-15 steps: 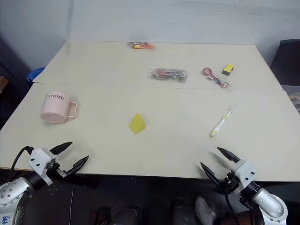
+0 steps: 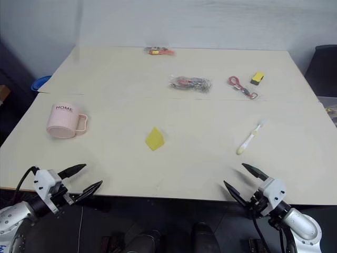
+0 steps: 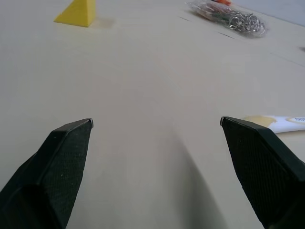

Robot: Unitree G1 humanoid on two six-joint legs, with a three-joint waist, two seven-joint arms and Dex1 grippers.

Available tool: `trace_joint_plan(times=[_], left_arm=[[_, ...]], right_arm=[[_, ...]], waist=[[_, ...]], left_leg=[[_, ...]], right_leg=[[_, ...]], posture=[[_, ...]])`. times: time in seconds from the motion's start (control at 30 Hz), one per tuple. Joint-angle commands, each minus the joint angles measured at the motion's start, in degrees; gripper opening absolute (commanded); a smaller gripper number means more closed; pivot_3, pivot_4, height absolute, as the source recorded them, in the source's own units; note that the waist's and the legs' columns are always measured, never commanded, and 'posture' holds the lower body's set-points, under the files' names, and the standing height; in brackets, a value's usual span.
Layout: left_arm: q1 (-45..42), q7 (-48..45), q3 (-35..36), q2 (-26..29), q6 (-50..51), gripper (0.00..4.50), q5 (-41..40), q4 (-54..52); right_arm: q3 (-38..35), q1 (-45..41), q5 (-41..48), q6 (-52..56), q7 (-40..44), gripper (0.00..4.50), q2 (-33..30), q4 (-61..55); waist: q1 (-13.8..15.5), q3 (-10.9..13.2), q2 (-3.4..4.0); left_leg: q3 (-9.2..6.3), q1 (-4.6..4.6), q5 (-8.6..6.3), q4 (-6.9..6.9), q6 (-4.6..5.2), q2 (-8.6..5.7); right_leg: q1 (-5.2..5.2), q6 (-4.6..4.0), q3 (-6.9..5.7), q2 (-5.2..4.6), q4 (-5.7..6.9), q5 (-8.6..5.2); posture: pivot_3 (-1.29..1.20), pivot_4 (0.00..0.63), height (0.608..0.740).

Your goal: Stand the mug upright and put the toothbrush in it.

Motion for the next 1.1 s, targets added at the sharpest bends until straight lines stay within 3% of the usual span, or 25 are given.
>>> trace_joint_plan(times=[0.03,0.3,0.43,0.6,0.8,0.93,1.1], left_arm=[[-0.42,0.41,1.27,0.54,0.54,4.50,-1.02,-1.68],[-2.92,0.69,-1.14,1.84,1.82,4.50,1.40,-2.47],[-16.98,2.96,-10.88,1.78,13.19,4.50,1.60,-3.56],[-35.37,5.31,-22.19,-4.00,18.60,4.50,6.86,6.59],[-47.13,9.71,-29.30,-12.72,13.93,4.50,14.72,23.02],[-48.83,10.24,-29.73,-16.40,12.85,3.64,15.17,27.00],[-46.21,10.89,-26.25,-16.16,11.97,2.38,13.46,23.76]], right_arm=[[0.00,-0.14,1.04,-0.54,0.52,4.48,-0.94,-0.83],[0.40,-0.01,1.12,0.10,1.92,4.48,-2.14,-2.03],[1.45,0.35,6.96,2.76,4.94,4.48,-2.96,-7.53],[4.85,-1.57,11.11,2.96,6.34,4.48,-1.50,-15.00],[6.48,-2.06,12.07,4.08,6.88,4.48,-1.36,-16.33],[6.62,-2.19,12.21,3.42,7.01,4.50,-0.63,-15.45],[8.06,-4.45,11.28,1.30,9.38,4.50,0.78,-11.18]], waist=[[0.03,0.00,0.00],[0.00,0.00,0.00],[1.11,0.09,0.14],[1.06,0.09,0.14],[-0.08,0.13,0.03],[0.14,0.15,-0.01],[-0.01,0.14,-0.01]], left_leg=[[0.00,0.00,0.00,0.00,0.00,0.00],[0.00,0.00,0.00,0.00,0.00,0.00],[-0.15,-0.01,0.03,0.10,0.04,-0.08],[-0.14,0.10,0.01,0.14,0.00,-0.07],[-0.16,-0.08,0.01,0.17,-0.02,-0.07],[-0.22,-0.33,0.00,0.55,-0.05,-0.09],[-0.30,-0.53,-0.03,0.93,-0.10,-0.09]], right_leg=[[0.00,0.00,0.00,0.00,0.00,0.00],[0.00,0.00,0.00,0.00,0.00,0.00],[0.11,0.01,-0.07,-0.04,0.01,0.01],[0.16,0.06,-0.14,0.00,0.08,0.03],[-0.04,0.06,-0.24,0.04,0.15,0.03],[-0.25,0.07,-0.22,0.04,0.21,0.04],[-0.29,0.09,-0.26,0.04,0.32,0.05]], posture=[[0.00,0.150,0.740],[0.00,0.150,0.740],[0.00,0.150,0.740],[0.00,0.150,0.740],[0.00,0.150,0.740],[0.00,0.150,0.740],[0.00,0.150,0.740]])
